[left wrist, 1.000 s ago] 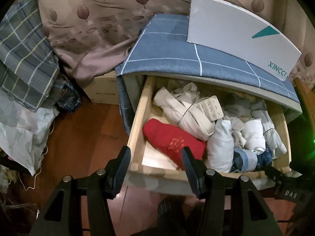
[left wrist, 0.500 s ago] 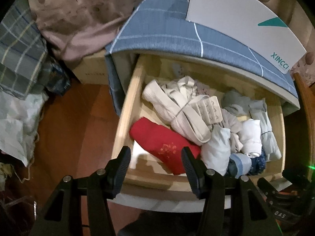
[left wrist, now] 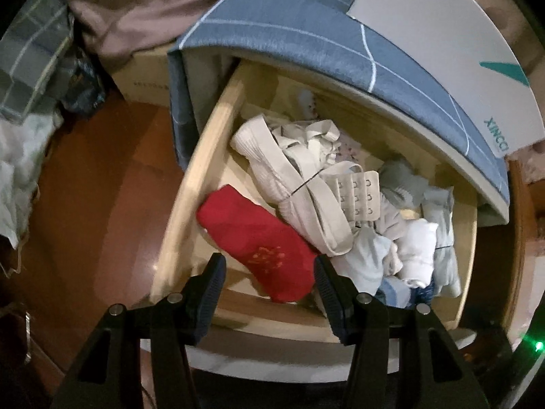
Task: Take underwear out of drawer
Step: 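Move the left gripper into the drawer and lower it around the red sock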
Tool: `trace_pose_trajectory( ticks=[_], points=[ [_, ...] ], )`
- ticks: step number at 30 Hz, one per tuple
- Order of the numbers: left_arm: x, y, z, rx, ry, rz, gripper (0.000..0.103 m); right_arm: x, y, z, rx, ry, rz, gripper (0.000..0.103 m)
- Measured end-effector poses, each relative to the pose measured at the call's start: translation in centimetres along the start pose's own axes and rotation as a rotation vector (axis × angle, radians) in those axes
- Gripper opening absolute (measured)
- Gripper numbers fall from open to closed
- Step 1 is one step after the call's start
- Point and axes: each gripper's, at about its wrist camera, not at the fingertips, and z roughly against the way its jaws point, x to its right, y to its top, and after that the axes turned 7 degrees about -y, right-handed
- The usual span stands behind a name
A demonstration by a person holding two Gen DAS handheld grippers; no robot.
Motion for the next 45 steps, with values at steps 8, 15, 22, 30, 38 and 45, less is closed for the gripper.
trace_pose_trajectory(
  ticks=[8,15,22,30,38,45],
  points=[
    [-0.9,0.6,-1.9,-0.053,-0.049,0.090,0.055,0.0,1.5,-1.4,0.024,0.047,-0.041,0.102],
    [-1.2,0.8,-3.7,-0.080,-0.031,0.118,0.054,0.4,0.5,-1.6,0.023,0.072,-0.058,0.102],
    [-1.4,0.9,-6.0,-0.123,-0.024,0.156,0.049,0.9,-0.4,-1.4,0.013,0.084,-0.066,0.102],
    [-1.1,1.3,-7.3,-0.128,-0.003,0.167,0.049,1.8,-0.8,-1.6,-0.004,0.091,-0.066,0.102],
    [0.7,1.4,-8.9,-0.131,0.058,0.117,0.049,2.9,-0.5,-1.2,0.001,0.081,-0.074,0.102],
    [2.2,1.3,-9.4,-0.120,0.098,0.023,0.043,4.1,-0.1,-1.0,-0.031,0.104,-0.078,0.102]
  ],
)
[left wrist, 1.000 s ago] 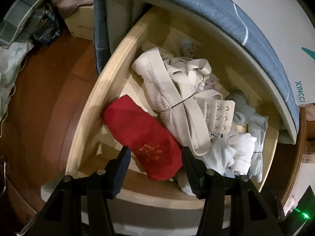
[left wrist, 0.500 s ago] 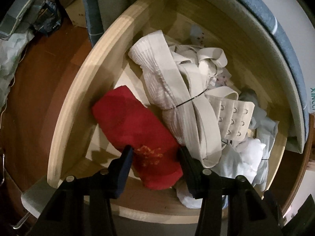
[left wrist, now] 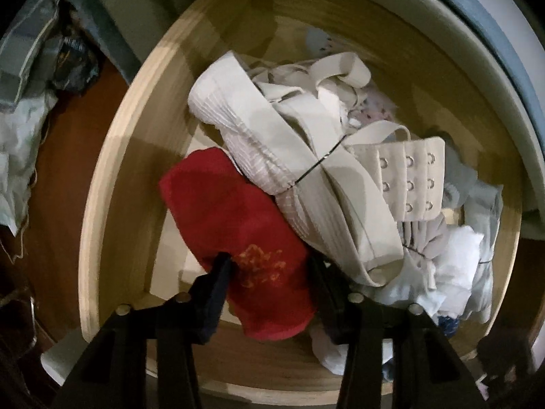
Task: Take underwear out of drawer
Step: 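Move the left gripper into the drawer and lower it around the red sock, then close the left gripper on the red sock while the right gripper grasps a white rolled sock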
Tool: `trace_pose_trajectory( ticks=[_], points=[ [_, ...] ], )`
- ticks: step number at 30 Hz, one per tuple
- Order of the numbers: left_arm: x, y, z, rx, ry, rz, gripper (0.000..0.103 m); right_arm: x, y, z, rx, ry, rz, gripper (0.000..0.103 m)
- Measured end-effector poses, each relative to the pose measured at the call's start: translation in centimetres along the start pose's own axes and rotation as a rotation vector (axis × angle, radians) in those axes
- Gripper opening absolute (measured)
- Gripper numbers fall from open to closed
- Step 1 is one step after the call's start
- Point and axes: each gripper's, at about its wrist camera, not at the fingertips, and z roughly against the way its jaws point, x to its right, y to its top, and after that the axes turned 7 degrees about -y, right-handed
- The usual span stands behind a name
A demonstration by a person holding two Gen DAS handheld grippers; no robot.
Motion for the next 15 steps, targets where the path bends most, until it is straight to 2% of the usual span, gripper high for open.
trace_pose_trajectory(
  ticks=[6,15],
  points=[
    [0.0,-0.3,0.9,0.009,-0.019,-0.033,0.029,1.3,1.2,0.9,-0.033,0.033,-0.026,0.102],
    [-1.7,-1.1,3.5,0.033,-0.068,-0.086,0.025,1.2,2.0,1.1,-0.070,0.081,-0.038,0.102]
  ],
)
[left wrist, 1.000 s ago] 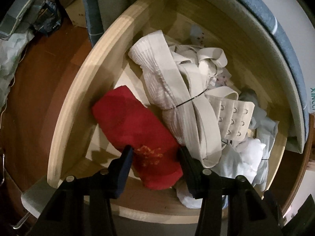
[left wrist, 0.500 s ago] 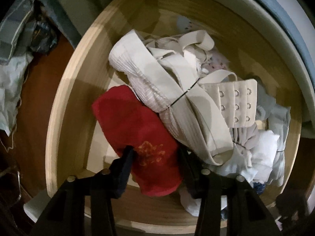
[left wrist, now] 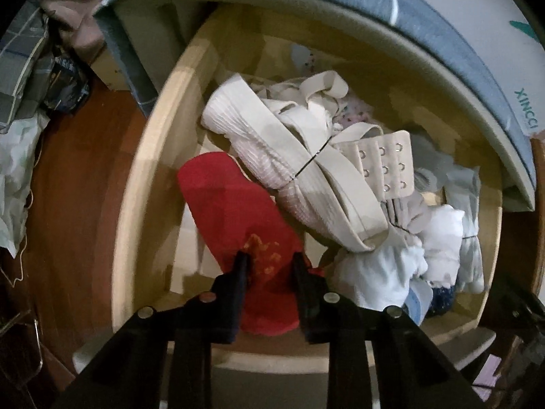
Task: Take underwear out of drawer
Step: 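Close the left gripper on the red sock while the right gripper grasps a white rolled sock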
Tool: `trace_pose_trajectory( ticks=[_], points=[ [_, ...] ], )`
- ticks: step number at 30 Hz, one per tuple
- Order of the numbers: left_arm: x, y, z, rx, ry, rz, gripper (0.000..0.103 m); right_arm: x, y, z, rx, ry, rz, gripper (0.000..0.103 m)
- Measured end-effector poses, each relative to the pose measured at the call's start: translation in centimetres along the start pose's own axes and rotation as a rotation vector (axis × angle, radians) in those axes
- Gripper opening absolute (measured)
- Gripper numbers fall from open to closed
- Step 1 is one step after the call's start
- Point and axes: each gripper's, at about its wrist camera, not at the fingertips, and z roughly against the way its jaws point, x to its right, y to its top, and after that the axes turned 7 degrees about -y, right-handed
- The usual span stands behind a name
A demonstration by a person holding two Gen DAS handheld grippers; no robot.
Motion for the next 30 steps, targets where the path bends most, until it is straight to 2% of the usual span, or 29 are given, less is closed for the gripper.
trace_pose_trajectory(
  ticks=[2,4,6,8,14,23,25,28,30],
  points=[
    [-0.3,-0.3,0.7,0.004,-0.010,-0.010,0.025,-0.4,0.2,-0.4,-0.005,-0.002,0.006,0.102],
    [-0.6,-0.6,1.2,0.012,-0.011,-0.022,0.025,-1.0,0.4,-0.9,-0.006,-0.009,0.016,0.097],
    [-0.7,-0.7,1.7,0.023,-0.005,-0.040,0.025,-1.7,0.6,-1.4,-0.012,-0.011,0.030,0.087],
    [-0.6,-0.8,2.2,0.035,-0.001,-0.060,0.025,-2.2,0.8,-1.9,-0.017,-0.011,0.033,0.084],
    [0.3,-1.5,2.9,0.064,0.011,-0.117,0.024,-3.4,1.2,-3.9,-0.028,-0.083,0.056,0.072],
    [1.2,-2.0,3.2,0.104,0.037,-0.194,0.024,-3.7,1.0,-6.2,-0.056,-0.106,0.075,0.070],
    [1.4,-2.2,3.4,0.112,0.040,-0.214,0.023,-4.1,0.9,-6.7,-0.069,-0.113,0.092,0.062],
    [1.5,-2.5,3.5,0.118,0.039,-0.230,0.022,-4.3,0.8,-6.9,-0.076,-0.116,0.098,0.061],
    [1.4,-2.6,3.7,0.121,0.033,-0.236,0.022,-4.7,1.3,-7.7,-0.089,-0.121,0.098,0.057]
  ],
)
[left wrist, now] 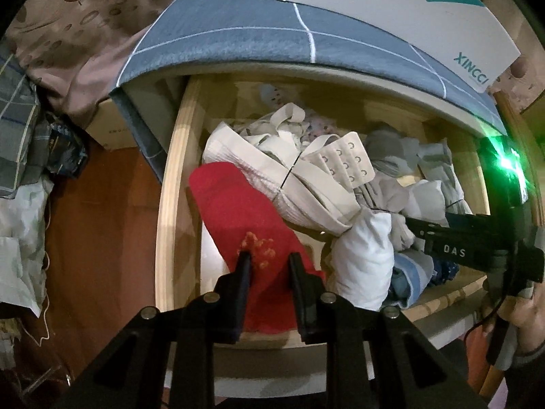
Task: Take underwear out of drawer
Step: 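Close the left gripper on the red sock while the right gripper grasps a white rolled sock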
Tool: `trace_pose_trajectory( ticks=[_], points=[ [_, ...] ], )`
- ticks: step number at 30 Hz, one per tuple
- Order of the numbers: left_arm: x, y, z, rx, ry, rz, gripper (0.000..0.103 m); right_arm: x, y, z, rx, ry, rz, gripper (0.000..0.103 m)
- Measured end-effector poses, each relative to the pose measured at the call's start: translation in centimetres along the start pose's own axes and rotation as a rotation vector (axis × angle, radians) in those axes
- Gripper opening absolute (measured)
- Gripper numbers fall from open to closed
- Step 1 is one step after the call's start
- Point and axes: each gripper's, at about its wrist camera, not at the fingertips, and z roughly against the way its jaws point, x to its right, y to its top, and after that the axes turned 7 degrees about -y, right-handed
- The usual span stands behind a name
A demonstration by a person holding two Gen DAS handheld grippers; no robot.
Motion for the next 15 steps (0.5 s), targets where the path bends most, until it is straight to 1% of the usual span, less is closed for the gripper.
trace_pose_trajectory(
  ticks=[2,6,11,15],
  points=[
    [-0.1,-0.1,0.2,0.003,0.000,-0.002,0.022,0.1,-0.2,0.0,-0.004,-0.015,0.002,0.051],
    [-0.2,-0.1,0.6,0.010,-0.011,-0.004,0.021,0.6,-0.8,0.1,-0.012,-0.012,-0.014,0.045],
    [-0.2,-0.3,1.2,0.028,-0.024,-0.009,0.020,1.8,-2.8,1.1,0.017,0.001,-0.031,0.044],
    [-0.2,-0.6,2.1,0.061,-0.040,-0.023,0.020,2.9,-4.7,2.7,0.079,-0.007,-0.034,0.043]
  ],
)
